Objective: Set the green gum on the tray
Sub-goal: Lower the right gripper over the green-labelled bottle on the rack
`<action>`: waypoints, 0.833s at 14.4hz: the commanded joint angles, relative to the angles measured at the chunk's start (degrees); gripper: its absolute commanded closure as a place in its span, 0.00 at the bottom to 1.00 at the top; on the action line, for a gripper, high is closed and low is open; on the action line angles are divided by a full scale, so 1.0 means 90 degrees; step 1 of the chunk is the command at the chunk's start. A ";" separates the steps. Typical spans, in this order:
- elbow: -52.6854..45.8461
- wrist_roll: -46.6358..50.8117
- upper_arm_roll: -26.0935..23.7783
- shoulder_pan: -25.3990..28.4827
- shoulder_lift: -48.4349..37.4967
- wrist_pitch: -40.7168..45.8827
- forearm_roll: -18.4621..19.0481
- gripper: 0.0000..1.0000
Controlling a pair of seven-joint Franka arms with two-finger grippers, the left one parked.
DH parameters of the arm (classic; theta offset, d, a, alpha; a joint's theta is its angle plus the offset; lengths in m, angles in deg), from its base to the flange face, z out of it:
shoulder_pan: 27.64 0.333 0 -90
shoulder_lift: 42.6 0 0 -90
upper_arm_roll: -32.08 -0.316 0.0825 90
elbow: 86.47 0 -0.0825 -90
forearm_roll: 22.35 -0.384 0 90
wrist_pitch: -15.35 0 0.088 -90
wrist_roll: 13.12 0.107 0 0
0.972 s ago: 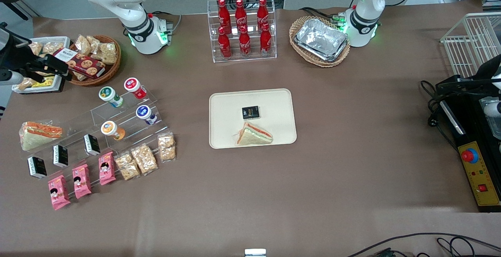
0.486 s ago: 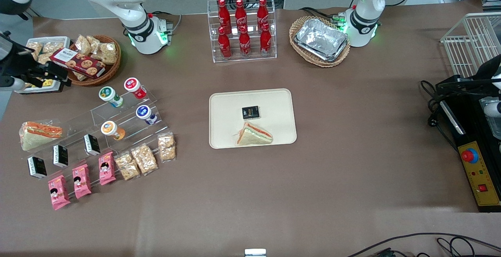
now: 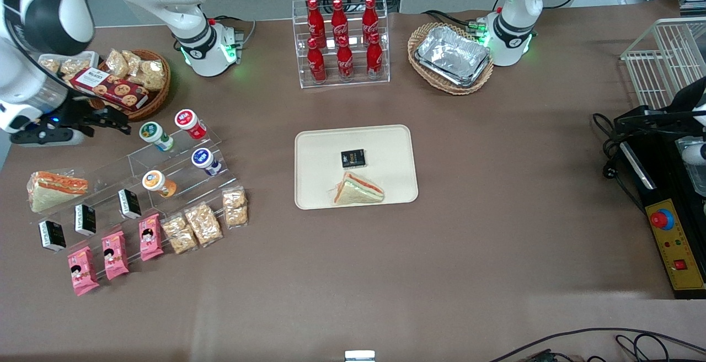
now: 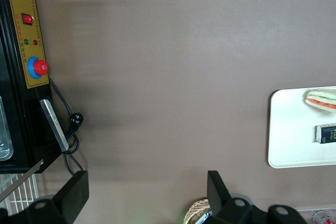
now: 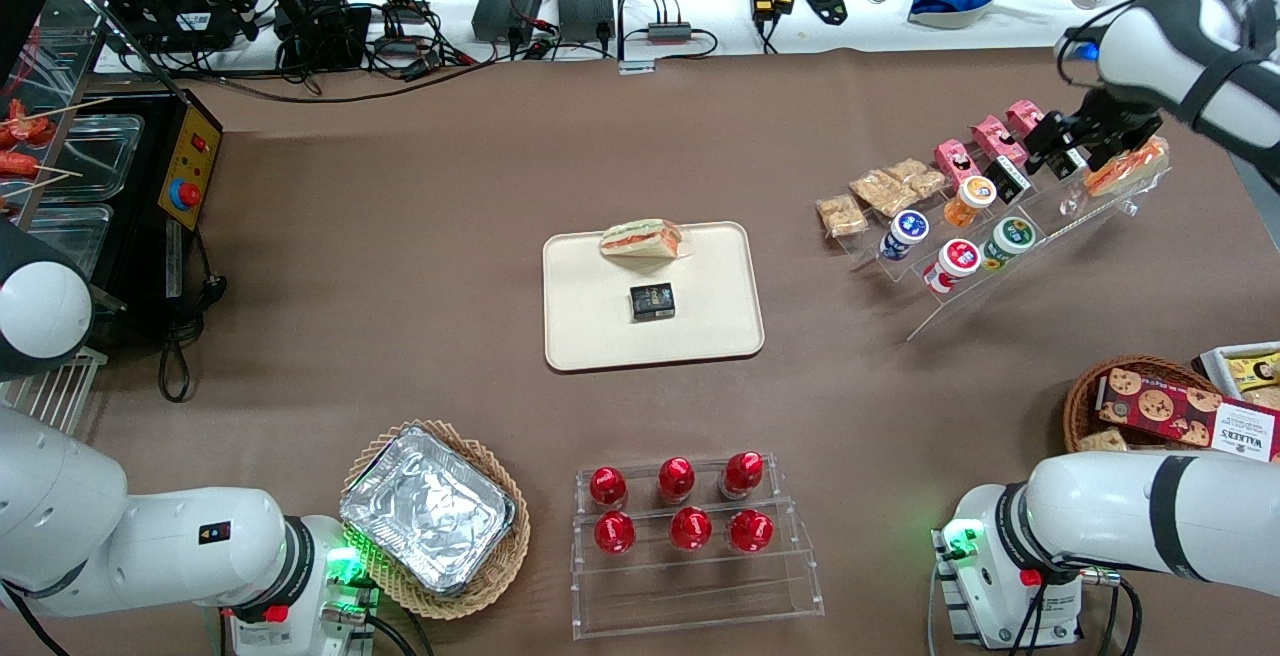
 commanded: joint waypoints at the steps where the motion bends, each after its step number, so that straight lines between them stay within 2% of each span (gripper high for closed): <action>1: 0.0917 -0.0010 -0.0077 0.0017 -0.0517 -0.0624 0.0103 0.00; 6: 0.1767 0.0029 -0.0097 0.0017 -0.0928 -0.1171 0.0103 0.00; 12: 0.2403 0.0068 -0.0107 0.0066 -0.0958 -0.1874 0.0103 0.00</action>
